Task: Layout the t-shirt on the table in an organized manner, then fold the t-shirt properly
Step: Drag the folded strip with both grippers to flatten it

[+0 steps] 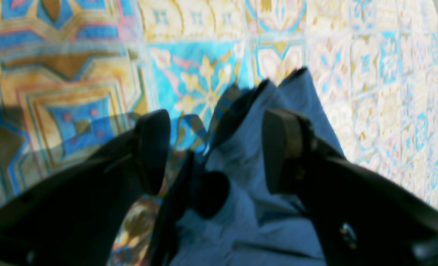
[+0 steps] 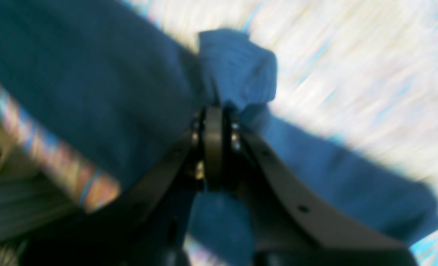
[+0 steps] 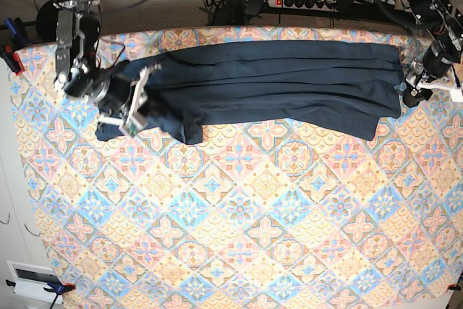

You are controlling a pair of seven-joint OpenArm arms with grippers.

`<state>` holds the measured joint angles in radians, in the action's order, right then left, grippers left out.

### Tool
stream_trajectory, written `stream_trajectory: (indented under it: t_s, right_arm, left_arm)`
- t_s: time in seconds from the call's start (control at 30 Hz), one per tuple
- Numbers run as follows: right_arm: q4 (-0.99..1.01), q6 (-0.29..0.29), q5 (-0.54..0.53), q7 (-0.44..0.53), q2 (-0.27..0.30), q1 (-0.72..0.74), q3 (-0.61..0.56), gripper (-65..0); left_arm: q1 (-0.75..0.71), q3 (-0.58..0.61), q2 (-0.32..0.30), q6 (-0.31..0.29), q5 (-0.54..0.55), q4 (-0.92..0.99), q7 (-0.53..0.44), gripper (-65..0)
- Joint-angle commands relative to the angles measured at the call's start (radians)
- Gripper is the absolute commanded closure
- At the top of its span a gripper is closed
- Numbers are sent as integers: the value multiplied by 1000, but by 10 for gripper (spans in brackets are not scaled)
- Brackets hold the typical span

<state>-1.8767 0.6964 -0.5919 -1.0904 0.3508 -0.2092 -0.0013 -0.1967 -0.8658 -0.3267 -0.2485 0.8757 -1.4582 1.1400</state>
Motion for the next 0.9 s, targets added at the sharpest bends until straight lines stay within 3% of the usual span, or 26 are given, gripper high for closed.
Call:
stream_trajectory:
  t_s: [0.0, 0.17, 0.3, 0.67, 0.87]
  right_arm:
    - [-28, 2, -13, 14, 17, -11, 8, -6]
    - [-34, 2, -13, -32, 41, -54, -24, -6]
    - [-28, 2, -12, -38, 75, -55, -96, -19]
    - [-33, 2, -13, -35, 107, -55, -96, -379]
    - [-33, 2, -13, -32, 107, -54, -96, -390]
  left_arm:
    - [12, -3, -19, -7, 20, -16, -15, -388]
    - [41, -2, -19, -7, 18, -16, -13, -388]
    - [76, -2, -19, -7, -48, -14, -12, -388]
    - [93, 262, -51, -8, -191, -11, -4, -395]
    - [46, 262, -61, -8, -191, -17, 124, -396]
